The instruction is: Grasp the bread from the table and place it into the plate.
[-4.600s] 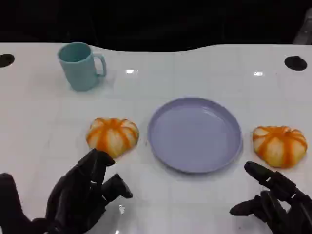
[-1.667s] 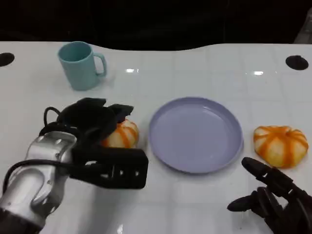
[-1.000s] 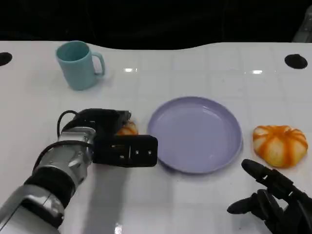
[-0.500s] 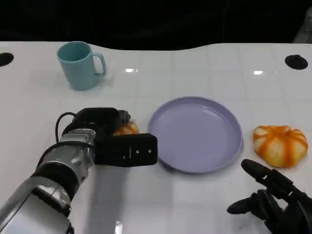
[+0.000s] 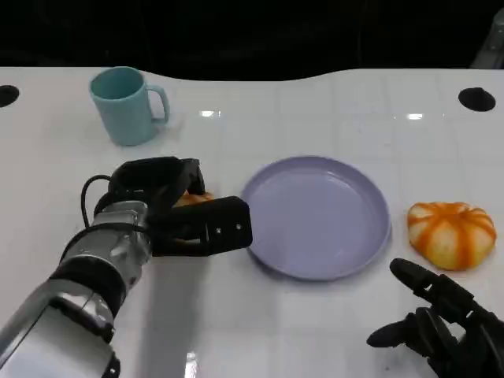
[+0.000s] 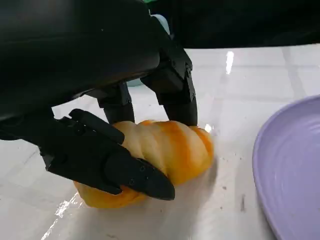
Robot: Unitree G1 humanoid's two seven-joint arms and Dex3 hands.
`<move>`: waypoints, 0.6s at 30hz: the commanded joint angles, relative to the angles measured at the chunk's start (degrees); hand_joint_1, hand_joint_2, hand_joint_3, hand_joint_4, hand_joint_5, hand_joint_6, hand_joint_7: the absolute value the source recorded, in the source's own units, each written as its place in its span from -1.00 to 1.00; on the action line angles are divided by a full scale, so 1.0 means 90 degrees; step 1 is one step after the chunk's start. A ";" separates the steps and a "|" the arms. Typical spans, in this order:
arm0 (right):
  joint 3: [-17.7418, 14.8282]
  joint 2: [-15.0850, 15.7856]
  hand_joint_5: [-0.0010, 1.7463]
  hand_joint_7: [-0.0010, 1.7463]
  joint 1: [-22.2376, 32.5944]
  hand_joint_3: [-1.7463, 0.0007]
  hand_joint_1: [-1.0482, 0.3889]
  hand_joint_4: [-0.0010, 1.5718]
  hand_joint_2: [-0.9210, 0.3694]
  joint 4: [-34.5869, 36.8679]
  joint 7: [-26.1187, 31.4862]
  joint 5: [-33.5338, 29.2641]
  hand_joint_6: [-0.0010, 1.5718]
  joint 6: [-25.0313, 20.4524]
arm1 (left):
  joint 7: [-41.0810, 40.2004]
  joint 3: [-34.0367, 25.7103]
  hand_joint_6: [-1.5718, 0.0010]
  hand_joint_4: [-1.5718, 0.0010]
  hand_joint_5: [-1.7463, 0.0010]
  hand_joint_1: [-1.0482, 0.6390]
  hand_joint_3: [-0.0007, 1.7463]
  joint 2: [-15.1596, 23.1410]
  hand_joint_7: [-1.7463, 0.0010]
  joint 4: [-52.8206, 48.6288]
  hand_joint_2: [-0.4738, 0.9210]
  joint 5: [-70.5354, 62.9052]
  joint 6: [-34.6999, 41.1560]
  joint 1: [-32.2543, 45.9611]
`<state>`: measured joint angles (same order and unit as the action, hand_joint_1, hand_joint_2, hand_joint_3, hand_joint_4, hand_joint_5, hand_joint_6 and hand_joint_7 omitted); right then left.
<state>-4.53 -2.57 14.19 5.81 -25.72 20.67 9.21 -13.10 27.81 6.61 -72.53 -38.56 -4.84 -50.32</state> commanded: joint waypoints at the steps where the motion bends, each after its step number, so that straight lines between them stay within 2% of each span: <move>1: -0.0055 0.0065 0.24 -0.80 0.0028 0.63 -0.56 -0.07 -1.00 -0.0059 0.0015 0.0061 0.30 0.0011 | -0.0421 -0.0127 0.32 0.04 -1.00 0.03 -0.72 0.0157 -0.99 0.0005 0.99 0.0140 -0.0149 0.0027; 3: -0.0056 0.0072 0.24 -0.80 0.0027 0.63 -0.56 -0.07 -1.00 -0.0052 0.0005 0.0063 0.30 0.0011 | -0.0482 -0.0371 0.31 0.04 -1.00 0.03 -0.72 0.0125 -1.00 0.0056 0.99 0.0415 -0.0239 0.0032; 5: -0.0059 0.0081 0.24 -0.80 0.0032 0.63 -0.56 -0.08 -1.00 -0.0049 -0.0015 0.0072 0.30 0.0012 | -0.0555 -0.0832 0.28 -0.01 -1.00 0.07 -0.30 0.0056 -1.00 0.0174 0.76 0.0901 -0.0391 0.0036; 7: -0.0067 0.0084 0.23 -0.80 0.0033 0.63 -0.56 -0.08 -1.00 -0.0035 -0.0036 0.0086 0.30 0.0029 | -0.0537 -0.1155 0.22 -0.05 -1.00 0.04 0.03 -0.0003 -1.00 0.0285 0.64 0.1248 -0.0484 -0.0004; 10: -0.0078 0.0086 0.24 -0.80 0.0032 0.63 -0.56 -0.08 -1.00 -0.0042 -0.0024 0.0113 0.30 -0.0034 | -0.0501 -0.1272 0.16 -0.08 -1.00 0.05 0.21 -0.0013 -1.00 0.0447 0.54 0.1395 -0.0734 -0.0052; 13: -0.0085 0.0117 0.24 -0.80 0.0005 0.64 -0.58 -0.07 -1.00 0.0008 0.0003 0.0029 0.30 0.0037 | -0.0447 -0.1100 0.13 -0.08 -1.00 0.04 0.33 -0.0042 -1.00 0.0693 0.44 0.1272 -0.0987 -0.0158; 15: -0.0086 0.0120 0.24 -0.80 -0.0001 0.64 -0.59 -0.07 -1.00 0.0019 0.0010 0.0005 0.30 0.0060 | -0.0433 -0.1062 0.13 -0.08 -1.00 0.04 0.35 -0.0048 -1.00 0.0741 0.43 0.1254 -0.1028 -0.0175; 18: -0.0115 0.0121 0.25 -0.80 -0.0012 0.64 -0.59 -0.07 -1.00 0.0035 -0.0040 0.0066 0.30 0.0049 | -0.0236 -0.0870 0.14 -0.08 -1.00 0.08 0.37 -0.0116 -1.00 0.0955 0.41 0.1175 -0.1523 -0.0272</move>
<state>-4.88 -2.51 14.13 5.91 -25.80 20.78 9.20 -16.49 18.56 5.68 -65.83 -26.73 -15.13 -50.53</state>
